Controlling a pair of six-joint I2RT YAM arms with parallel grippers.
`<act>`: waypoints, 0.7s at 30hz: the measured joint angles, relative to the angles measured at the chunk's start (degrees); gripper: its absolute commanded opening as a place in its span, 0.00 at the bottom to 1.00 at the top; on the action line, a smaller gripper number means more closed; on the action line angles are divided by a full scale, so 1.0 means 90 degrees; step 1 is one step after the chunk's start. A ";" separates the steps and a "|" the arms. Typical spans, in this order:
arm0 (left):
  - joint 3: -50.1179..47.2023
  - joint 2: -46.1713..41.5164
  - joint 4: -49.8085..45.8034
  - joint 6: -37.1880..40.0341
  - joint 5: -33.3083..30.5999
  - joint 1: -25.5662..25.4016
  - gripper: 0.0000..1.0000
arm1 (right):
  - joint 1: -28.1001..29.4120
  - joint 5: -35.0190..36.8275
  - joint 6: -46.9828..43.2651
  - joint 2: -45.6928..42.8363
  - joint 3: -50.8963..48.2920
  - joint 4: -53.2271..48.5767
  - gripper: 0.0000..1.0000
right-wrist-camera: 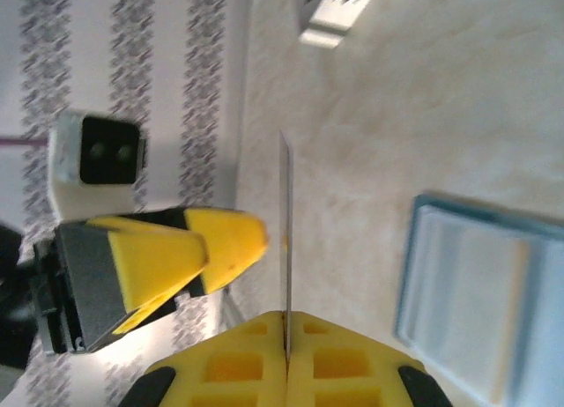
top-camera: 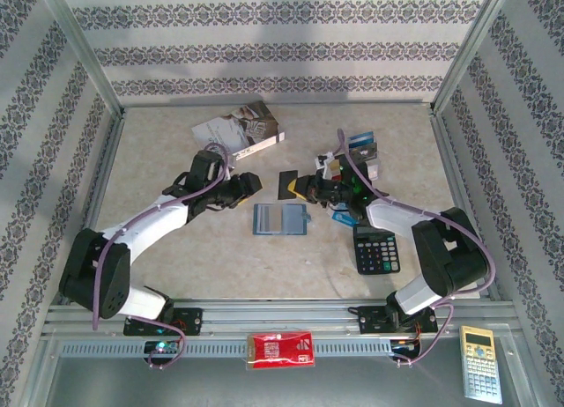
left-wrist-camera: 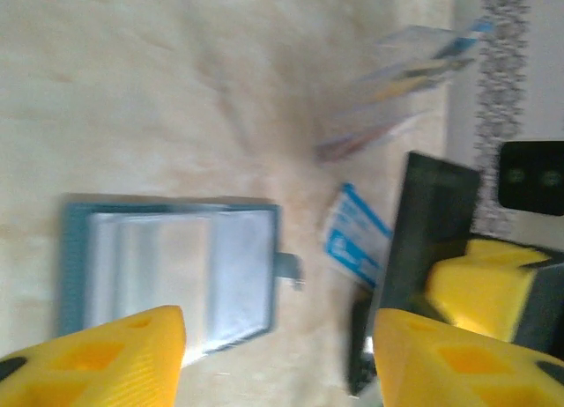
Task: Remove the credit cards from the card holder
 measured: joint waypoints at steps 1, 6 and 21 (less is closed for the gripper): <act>0.0017 -0.0046 -0.0202 0.0109 -0.0153 0.0053 0.66 | -0.0073 0.0153 -0.0180 -0.0066 0.0097 -0.0386 0.00; 0.0080 -0.0250 -0.1005 0.0614 -0.0838 0.0270 0.72 | -0.0478 0.0918 -0.0908 -0.0556 0.0566 -0.2033 0.00; 0.0257 -0.0410 -0.2045 0.1770 -0.2055 0.0478 0.85 | -0.1302 0.4374 -0.1474 -0.1100 0.2300 -0.5350 0.00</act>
